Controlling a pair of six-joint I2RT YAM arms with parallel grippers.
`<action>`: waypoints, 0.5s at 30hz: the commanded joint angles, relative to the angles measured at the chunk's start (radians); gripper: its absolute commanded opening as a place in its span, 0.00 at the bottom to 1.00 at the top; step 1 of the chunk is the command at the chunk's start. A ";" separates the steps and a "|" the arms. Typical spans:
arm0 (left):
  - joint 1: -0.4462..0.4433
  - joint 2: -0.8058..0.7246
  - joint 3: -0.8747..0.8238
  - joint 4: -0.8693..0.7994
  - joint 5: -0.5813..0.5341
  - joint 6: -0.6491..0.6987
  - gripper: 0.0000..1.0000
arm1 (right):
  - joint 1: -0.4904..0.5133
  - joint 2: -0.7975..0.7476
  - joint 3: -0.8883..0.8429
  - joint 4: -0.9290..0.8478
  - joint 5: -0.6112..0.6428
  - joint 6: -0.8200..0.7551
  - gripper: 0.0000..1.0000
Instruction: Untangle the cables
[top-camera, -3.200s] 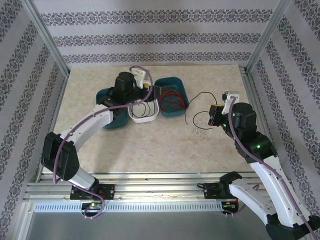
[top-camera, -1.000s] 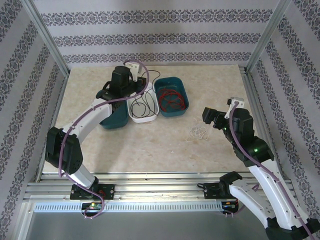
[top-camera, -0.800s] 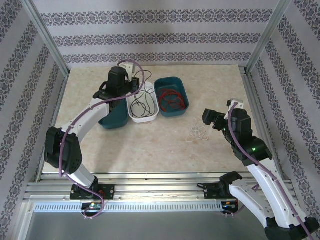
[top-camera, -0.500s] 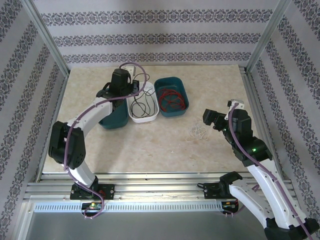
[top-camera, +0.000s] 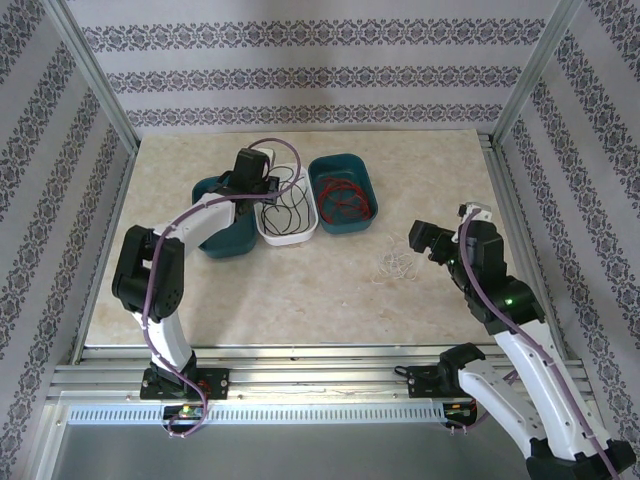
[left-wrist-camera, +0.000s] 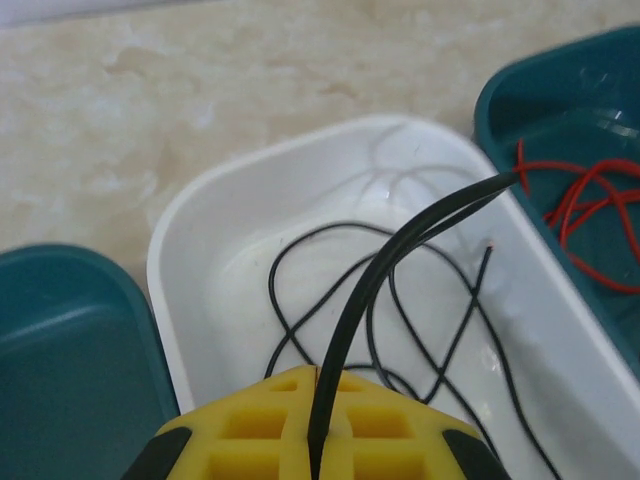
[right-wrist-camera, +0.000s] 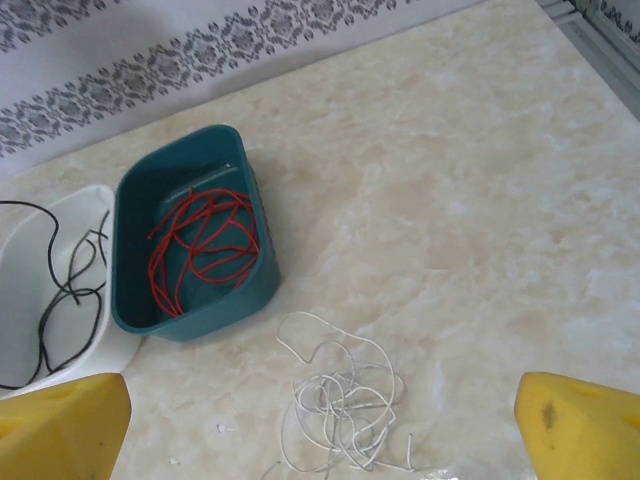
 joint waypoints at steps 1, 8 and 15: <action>0.004 0.052 0.044 -0.121 0.002 -0.003 0.00 | -0.015 0.045 -0.003 -0.041 0.020 0.036 0.98; -0.006 0.135 0.110 -0.168 0.029 -0.004 0.17 | -0.056 0.155 -0.027 -0.051 -0.038 0.052 0.78; -0.022 0.181 0.179 -0.180 0.003 -0.002 0.52 | -0.058 0.214 -0.041 -0.029 -0.101 0.008 0.68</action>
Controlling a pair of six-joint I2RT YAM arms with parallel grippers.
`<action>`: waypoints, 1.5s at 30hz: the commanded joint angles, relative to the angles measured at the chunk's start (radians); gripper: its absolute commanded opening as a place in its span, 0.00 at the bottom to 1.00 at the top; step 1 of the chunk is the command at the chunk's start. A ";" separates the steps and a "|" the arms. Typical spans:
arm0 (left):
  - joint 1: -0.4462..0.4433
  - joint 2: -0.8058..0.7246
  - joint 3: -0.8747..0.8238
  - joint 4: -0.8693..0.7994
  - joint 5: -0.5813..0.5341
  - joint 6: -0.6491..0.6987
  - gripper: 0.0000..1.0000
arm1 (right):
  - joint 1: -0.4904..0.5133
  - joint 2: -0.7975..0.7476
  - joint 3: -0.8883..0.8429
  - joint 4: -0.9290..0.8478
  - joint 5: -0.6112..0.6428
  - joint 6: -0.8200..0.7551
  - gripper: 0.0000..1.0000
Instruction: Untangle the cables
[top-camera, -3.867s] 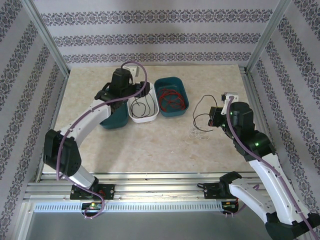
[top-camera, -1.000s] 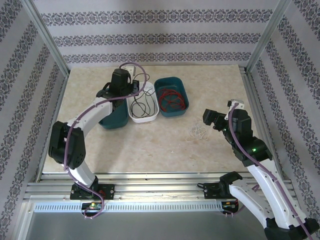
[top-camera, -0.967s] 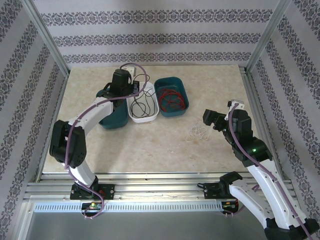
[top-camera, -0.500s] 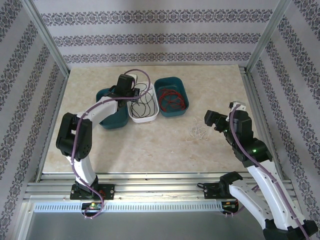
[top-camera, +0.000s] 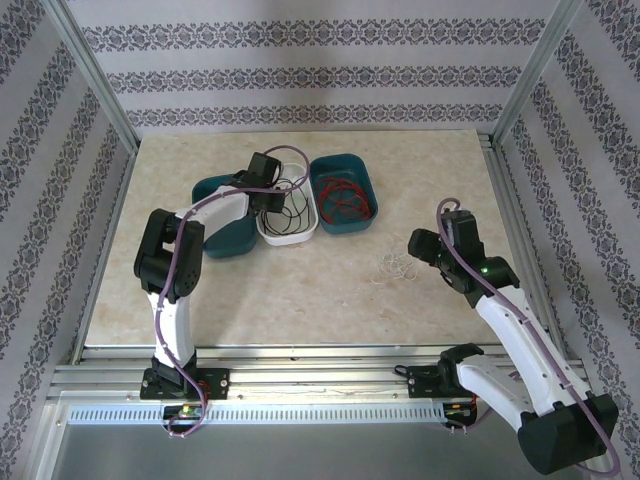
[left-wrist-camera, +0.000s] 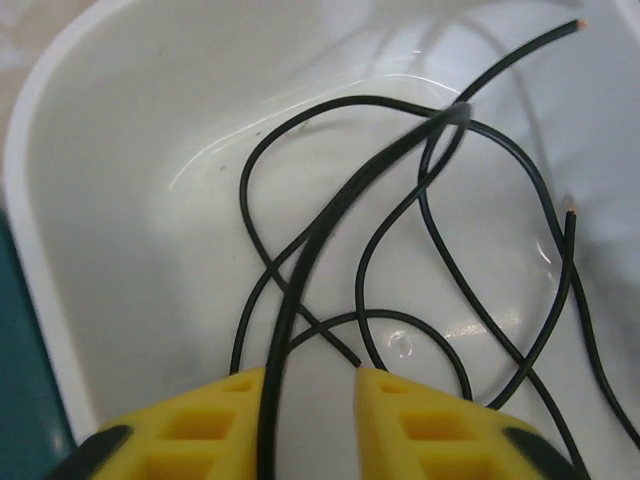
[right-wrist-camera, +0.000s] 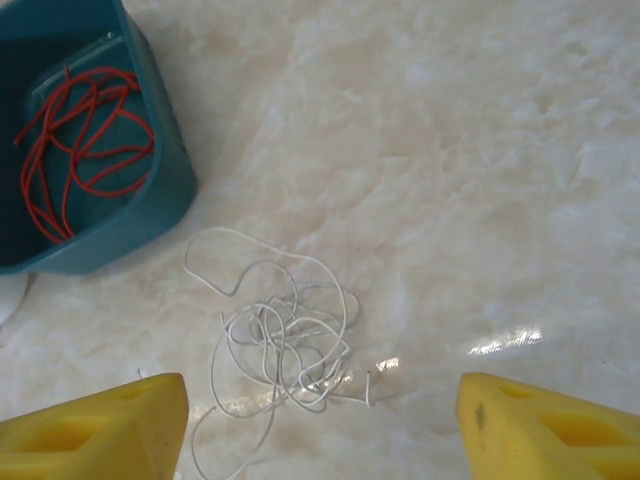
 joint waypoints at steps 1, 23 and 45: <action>-0.012 0.002 0.050 -0.032 -0.021 -0.005 0.62 | -0.005 0.022 -0.001 0.012 -0.053 -0.040 0.65; -0.066 -0.130 0.080 0.038 -0.007 -0.044 0.99 | 0.092 0.254 0.056 0.018 0.003 -0.152 0.49; -0.433 -0.204 -0.255 0.294 0.053 -0.231 1.00 | -0.082 0.627 0.169 0.093 -0.108 -0.204 0.41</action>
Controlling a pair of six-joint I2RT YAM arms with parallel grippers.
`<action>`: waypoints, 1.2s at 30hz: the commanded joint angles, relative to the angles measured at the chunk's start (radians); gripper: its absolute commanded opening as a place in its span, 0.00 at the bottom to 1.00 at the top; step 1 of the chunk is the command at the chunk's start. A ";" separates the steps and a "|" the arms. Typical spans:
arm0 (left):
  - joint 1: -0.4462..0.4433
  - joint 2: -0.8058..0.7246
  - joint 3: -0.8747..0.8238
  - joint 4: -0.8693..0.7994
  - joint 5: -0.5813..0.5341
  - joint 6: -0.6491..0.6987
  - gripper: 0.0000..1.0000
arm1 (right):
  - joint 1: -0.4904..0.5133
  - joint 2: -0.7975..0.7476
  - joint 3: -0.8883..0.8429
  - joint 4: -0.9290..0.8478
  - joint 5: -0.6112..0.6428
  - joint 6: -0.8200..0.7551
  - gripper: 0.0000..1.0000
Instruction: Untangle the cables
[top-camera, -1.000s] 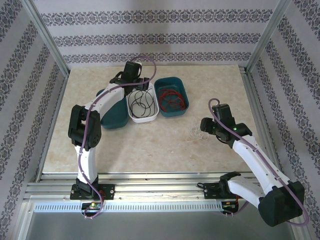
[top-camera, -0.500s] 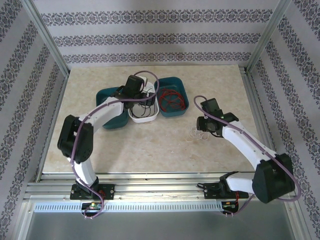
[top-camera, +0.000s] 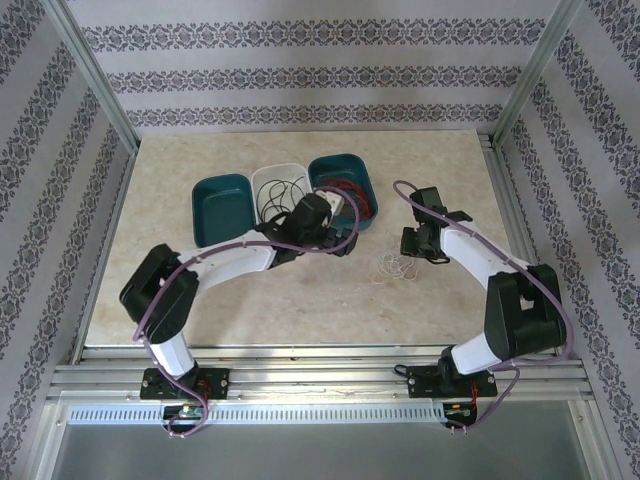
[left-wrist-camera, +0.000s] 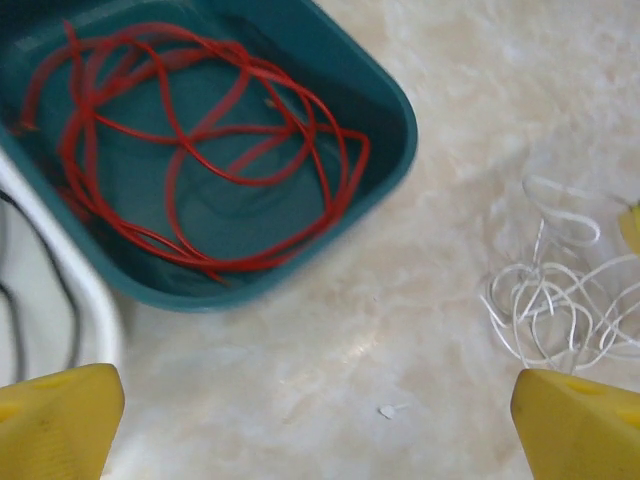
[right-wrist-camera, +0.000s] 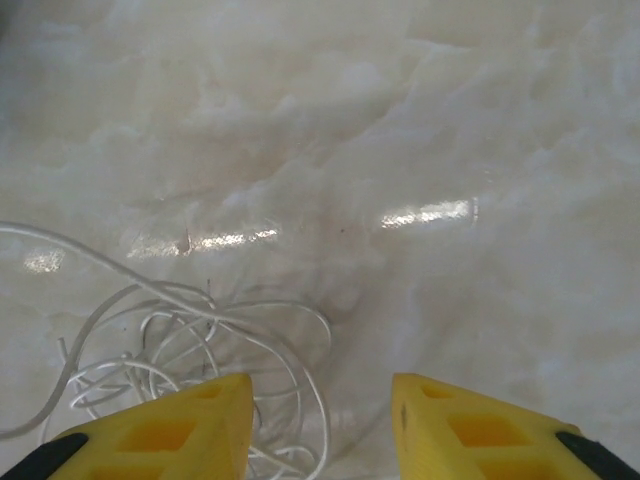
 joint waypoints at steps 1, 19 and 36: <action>-0.020 0.051 0.023 0.058 0.019 -0.061 1.00 | -0.016 0.024 0.028 0.036 -0.036 -0.023 0.40; -0.092 0.322 0.184 0.182 0.206 -0.131 0.63 | -0.026 -0.118 0.014 0.023 -0.102 -0.021 0.00; -0.123 0.495 0.316 0.061 0.198 -0.149 0.22 | -0.022 -0.380 0.042 -0.084 -0.112 0.019 0.00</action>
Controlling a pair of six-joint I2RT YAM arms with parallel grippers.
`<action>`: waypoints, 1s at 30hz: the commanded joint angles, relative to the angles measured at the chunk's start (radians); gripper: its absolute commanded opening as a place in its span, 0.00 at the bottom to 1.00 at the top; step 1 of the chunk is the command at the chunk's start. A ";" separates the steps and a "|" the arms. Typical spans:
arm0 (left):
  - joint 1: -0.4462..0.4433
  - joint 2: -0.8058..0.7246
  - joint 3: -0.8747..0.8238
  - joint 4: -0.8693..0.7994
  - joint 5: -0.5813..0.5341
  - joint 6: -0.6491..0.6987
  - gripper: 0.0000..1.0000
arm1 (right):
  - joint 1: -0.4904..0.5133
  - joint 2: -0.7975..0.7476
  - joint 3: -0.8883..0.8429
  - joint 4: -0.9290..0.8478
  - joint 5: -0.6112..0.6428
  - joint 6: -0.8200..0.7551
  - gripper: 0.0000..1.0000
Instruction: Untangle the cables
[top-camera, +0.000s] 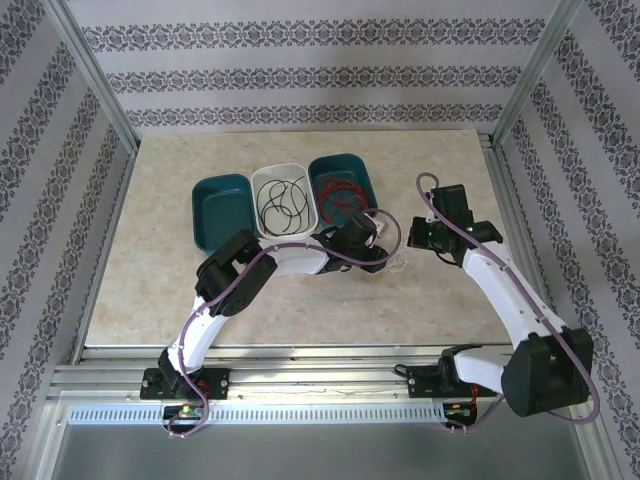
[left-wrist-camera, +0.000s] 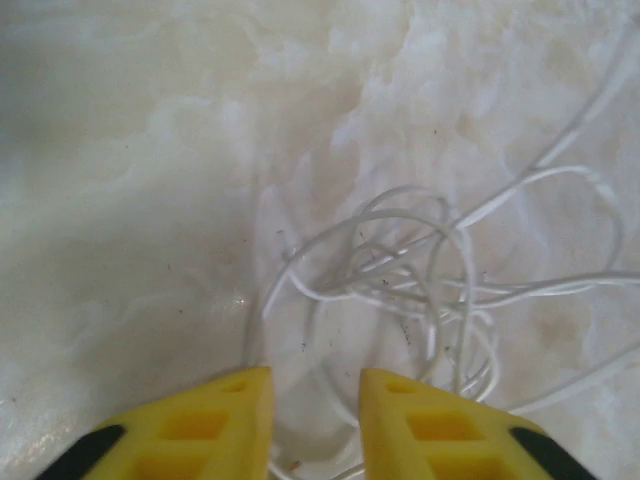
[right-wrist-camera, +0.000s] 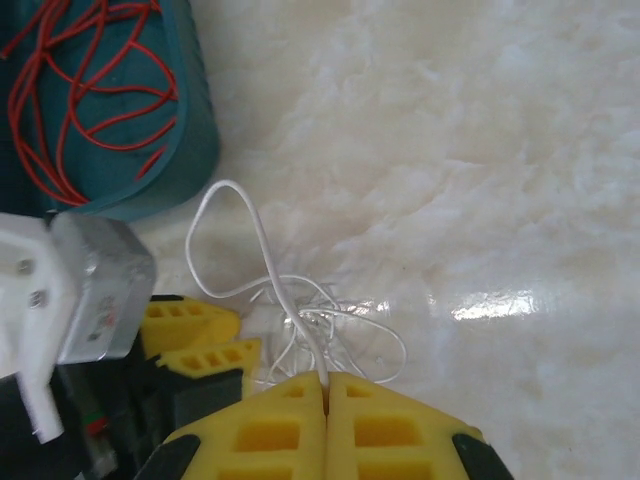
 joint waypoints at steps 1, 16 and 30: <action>-0.014 0.043 0.027 -0.062 -0.021 -0.014 0.16 | -0.007 -0.072 0.046 -0.049 -0.019 0.030 0.00; 0.022 -0.104 -0.159 -0.053 -0.108 -0.045 0.00 | -0.003 -0.214 0.339 -0.250 0.081 -0.024 0.00; 0.067 -0.452 -0.499 -0.003 -0.215 -0.070 0.00 | 0.003 -0.241 0.458 -0.283 0.030 -0.017 0.00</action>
